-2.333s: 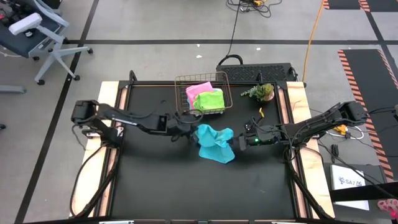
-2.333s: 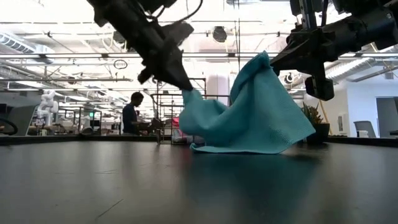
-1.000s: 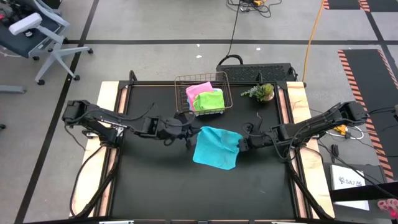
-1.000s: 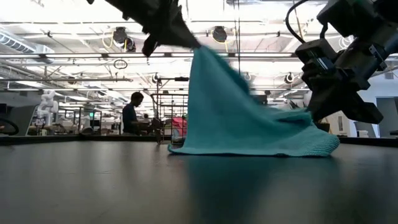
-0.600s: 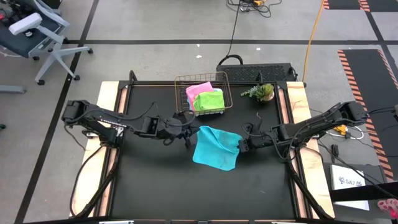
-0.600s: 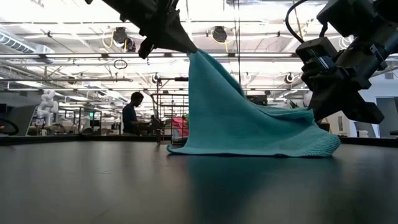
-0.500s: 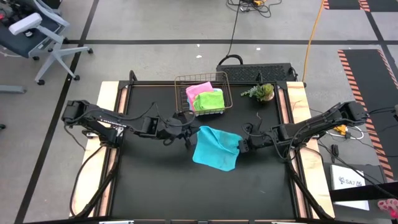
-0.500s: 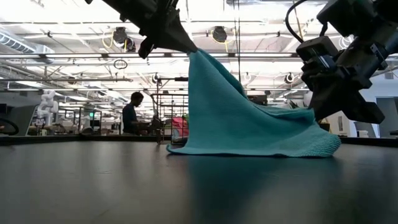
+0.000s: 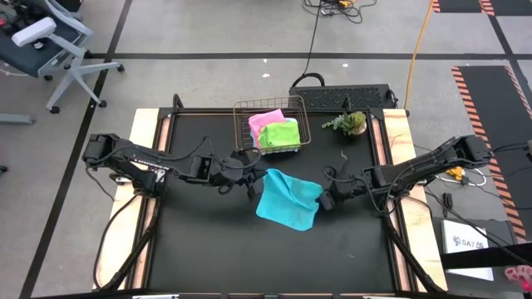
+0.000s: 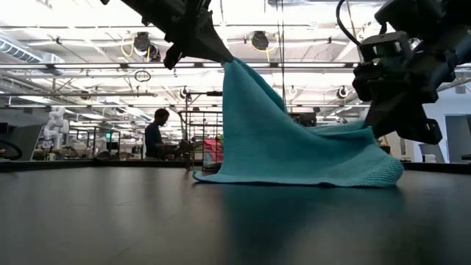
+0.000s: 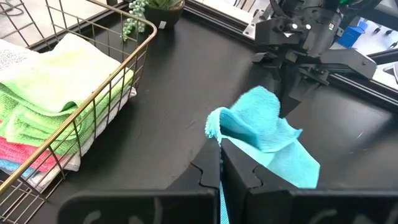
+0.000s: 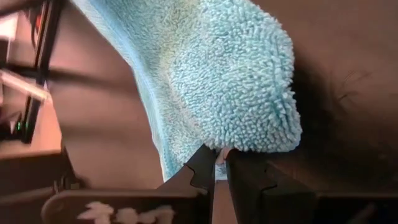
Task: Fold microfiber towels
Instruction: Fold the blue microfiber cloth
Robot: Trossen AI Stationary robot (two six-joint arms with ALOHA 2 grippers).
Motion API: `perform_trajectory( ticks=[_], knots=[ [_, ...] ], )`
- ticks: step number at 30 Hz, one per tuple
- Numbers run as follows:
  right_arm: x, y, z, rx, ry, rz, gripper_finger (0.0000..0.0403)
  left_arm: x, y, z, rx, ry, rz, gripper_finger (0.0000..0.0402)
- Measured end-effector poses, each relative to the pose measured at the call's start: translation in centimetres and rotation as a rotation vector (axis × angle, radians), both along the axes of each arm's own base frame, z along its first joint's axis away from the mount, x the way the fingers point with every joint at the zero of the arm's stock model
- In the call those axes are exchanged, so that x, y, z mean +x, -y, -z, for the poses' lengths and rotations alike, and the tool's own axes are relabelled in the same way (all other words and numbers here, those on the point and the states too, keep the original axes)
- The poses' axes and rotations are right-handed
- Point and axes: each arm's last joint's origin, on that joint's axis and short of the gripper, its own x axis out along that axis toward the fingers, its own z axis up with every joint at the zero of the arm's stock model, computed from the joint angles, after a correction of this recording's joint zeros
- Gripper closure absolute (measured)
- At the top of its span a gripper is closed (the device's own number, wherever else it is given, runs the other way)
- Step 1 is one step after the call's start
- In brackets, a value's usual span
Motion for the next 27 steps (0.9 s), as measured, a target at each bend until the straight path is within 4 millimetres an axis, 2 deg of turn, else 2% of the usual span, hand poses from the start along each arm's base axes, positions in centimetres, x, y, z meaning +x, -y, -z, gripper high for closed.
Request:
perform_trajectory(
  ticks=[6, 12, 16, 18, 21, 24, 27],
  knots=[
    [0.0, 0.0, 0.0, -0.088, 0.016, -0.08, 0.0374, 0.0, 0.0, 0.0, -0.002, 0.001, -0.001, 0.0401],
    [0.2, 0.1, -0.1, -0.089, 0.036, -0.052, 0.0385, 0.0, 0.0, 0.0, -0.002, 0.001, 0.0, 0.0401],
    [1.1, -0.1, -2.2, -0.075, 0.257, -0.052, 0.0399, -0.1, 0.0, -0.3, 0.004, 0.017, 0.003, 0.0401],
    [1.5, -0.1, -3.6, -0.081, 0.369, -0.055, 0.0399, -0.5, 0.0, -1.1, 0.021, 0.041, 0.008, 0.0401],
    [1.6, 0.0, -5.1, -0.136, 0.413, -0.09, 0.04, -1.3, -0.2, -2.9, 0.053, 0.107, -0.004, 0.0401],
    [1.0, 0.4, -4.8, -0.201, 0.281, -0.058, 0.0401, -2.6, -0.4, -4.9, 0.075, 0.176, -0.025, 0.0401],
    [0.6, 0.8, -4.2, -0.181, 0.177, -0.004, 0.0401, -4.1, -0.4, -6.5, 0.079, 0.227, -0.034, 0.0401]
  ],
)
